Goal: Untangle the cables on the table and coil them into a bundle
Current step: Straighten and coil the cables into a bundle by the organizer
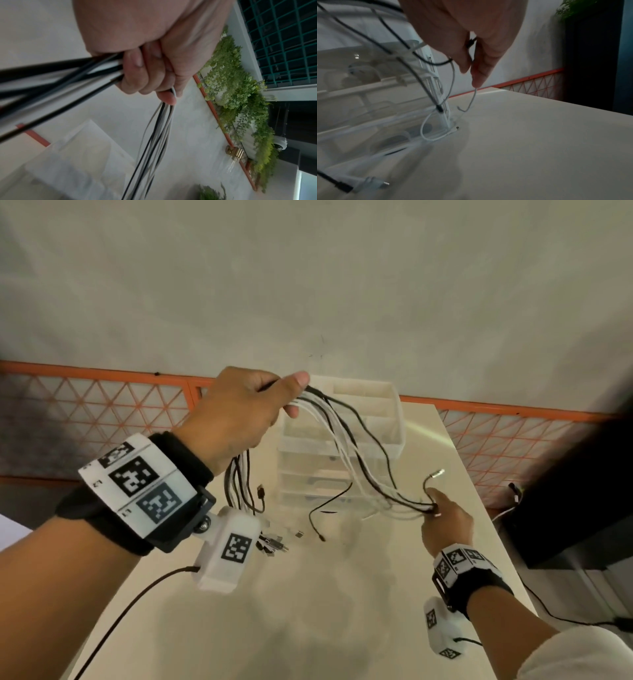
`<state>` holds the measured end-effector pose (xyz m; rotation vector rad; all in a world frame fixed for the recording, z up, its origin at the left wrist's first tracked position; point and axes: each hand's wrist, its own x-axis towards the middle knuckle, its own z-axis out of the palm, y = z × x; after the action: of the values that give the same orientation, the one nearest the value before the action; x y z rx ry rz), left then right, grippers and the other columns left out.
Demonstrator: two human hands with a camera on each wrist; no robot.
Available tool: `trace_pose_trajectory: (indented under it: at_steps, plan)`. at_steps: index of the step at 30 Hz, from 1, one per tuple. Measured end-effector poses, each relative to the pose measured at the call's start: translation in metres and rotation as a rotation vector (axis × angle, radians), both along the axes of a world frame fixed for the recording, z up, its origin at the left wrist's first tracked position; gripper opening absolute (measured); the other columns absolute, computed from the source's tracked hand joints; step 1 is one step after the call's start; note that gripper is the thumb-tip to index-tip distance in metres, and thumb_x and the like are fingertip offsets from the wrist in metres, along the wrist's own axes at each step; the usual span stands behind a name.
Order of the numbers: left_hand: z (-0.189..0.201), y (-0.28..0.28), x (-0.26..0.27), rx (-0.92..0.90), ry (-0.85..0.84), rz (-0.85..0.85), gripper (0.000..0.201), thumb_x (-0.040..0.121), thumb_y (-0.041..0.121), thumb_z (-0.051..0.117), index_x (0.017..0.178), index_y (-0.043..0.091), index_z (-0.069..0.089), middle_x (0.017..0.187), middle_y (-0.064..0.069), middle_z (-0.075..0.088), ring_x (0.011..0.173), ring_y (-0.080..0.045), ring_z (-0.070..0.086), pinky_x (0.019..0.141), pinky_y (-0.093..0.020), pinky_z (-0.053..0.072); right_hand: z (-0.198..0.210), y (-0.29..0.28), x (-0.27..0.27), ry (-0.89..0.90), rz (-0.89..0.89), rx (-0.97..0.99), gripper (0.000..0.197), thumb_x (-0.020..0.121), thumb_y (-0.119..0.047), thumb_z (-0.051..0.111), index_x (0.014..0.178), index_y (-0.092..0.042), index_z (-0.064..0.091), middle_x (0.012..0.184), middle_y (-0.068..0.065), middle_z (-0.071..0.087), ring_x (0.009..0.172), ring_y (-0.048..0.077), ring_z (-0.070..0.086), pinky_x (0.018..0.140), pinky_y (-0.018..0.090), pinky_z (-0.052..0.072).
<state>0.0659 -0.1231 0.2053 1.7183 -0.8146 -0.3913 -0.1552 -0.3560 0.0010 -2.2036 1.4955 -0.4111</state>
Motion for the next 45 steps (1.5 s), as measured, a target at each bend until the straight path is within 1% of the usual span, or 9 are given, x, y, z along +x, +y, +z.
trace_pose_trajectory:
  at_steps: [6,10,13,15,18,27,30,41,45]
  plan:
    - [-0.028,-0.008,-0.010,0.124,-0.116,-0.019,0.048,0.091,0.054,0.057,0.055,0.024,0.067,0.050,-0.010,0.046,0.043,-0.013,0.036,0.055,-0.030,0.034,0.032,0.018,0.020,0.101,0.222,0.207,0.091,0.081,-0.014,0.068,0.156,-0.036,0.022,0.130,0.012,0.042,0.107,0.024,0.055,0.092,0.035,0.051]
    - [-0.032,-0.018,-0.016,0.226,-0.216,-0.046,0.047,0.094,0.053,0.053,0.069,0.017,0.071,0.033,0.012,0.043,0.033,-0.005,0.037,0.050,-0.024,0.030,0.104,0.039,0.046,-0.215,0.522,0.083,0.096,0.075,-0.024,0.082,0.152,-0.043,0.028,0.091,-0.007,0.044,0.076,0.004,0.042,0.075,0.021,0.039]
    - [-0.033,-0.029,-0.027,0.247,-0.352,-0.167,0.051,0.093,0.056,0.052,0.071,0.013,0.070,0.040,0.010,0.051,0.037,-0.004,0.043,0.044,-0.017,0.030,0.155,0.068,0.061,-0.314,0.722,0.050,0.070,0.073,-0.034,0.084,0.133,-0.050,0.051,0.065,-0.012,0.037,0.056,0.005,0.037,0.058,0.012,0.034]
    - [-0.035,-0.034,-0.030,0.227,-0.413,-0.254,0.055,0.091,0.057,0.053,0.072,0.007,0.067,0.051,0.004,0.054,0.042,-0.006,0.042,0.046,-0.018,0.031,0.166,0.079,0.069,-0.217,0.751,-0.010,0.015,0.079,-0.033,0.077,0.086,-0.043,0.068,0.054,-0.012,0.048,0.052,0.006,0.046,0.054,0.013,0.035]
    - [-0.041,-0.034,-0.027,0.244,-0.384,-0.348,0.052,0.087,0.058,0.058,0.073,0.008,0.062,0.054,0.007,0.046,0.044,-0.005,0.039,0.045,-0.019,0.028,0.156,0.066,0.070,-0.043,0.589,-0.119,0.037,0.087,-0.028,0.061,0.051,-0.029,0.050,0.055,-0.007,0.054,0.057,0.014,0.051,0.049,0.026,0.030]
    - [-0.130,0.002,0.006,0.421,0.107,-0.276,0.067,0.084,0.073,0.038,0.068,0.013,0.062,0.053,-0.001,0.037,0.049,-0.019,0.033,0.053,-0.028,0.035,0.142,-0.015,0.042,-0.086,0.101,0.037,0.021,0.086,-0.034,0.064,0.074,-0.017,0.069,0.070,0.010,0.074,0.071,0.032,0.074,0.073,0.049,0.063]
    - [-0.146,0.009,0.011,0.471,0.156,-0.253,0.070,0.086,0.074,0.032,0.068,0.012,0.059,0.047,0.007,0.035,0.045,-0.017,0.033,0.054,-0.029,0.036,0.130,-0.046,0.041,-0.289,0.059,0.115,0.040,0.060,-0.062,0.071,0.074,-0.025,0.070,0.078,0.008,0.076,0.077,0.033,0.074,0.075,0.055,0.061]
    - [-0.114,-0.010,0.031,0.365,0.245,-0.134,0.053,0.095,0.053,0.052,0.077,0.006,0.070,0.053,0.006,0.041,0.049,-0.014,0.032,0.054,-0.026,0.030,0.145,-0.038,0.059,-0.802,0.117,0.134,0.017,0.078,-0.017,0.070,0.071,-0.030,0.062,0.095,0.006,0.075,0.092,0.019,0.071,0.070,0.030,0.053]
    - [-0.118,-0.004,0.034,0.443,0.080,-0.069,0.051,0.094,0.053,0.053,0.078,0.008,0.072,0.067,-0.009,0.042,0.054,-0.022,0.037,0.043,-0.022,0.037,0.072,-0.040,0.026,-0.515,0.067,0.256,0.026,0.078,-0.011,0.076,0.071,-0.035,0.067,0.100,0.003,0.075,0.090,0.024,0.069,0.071,0.037,0.053]
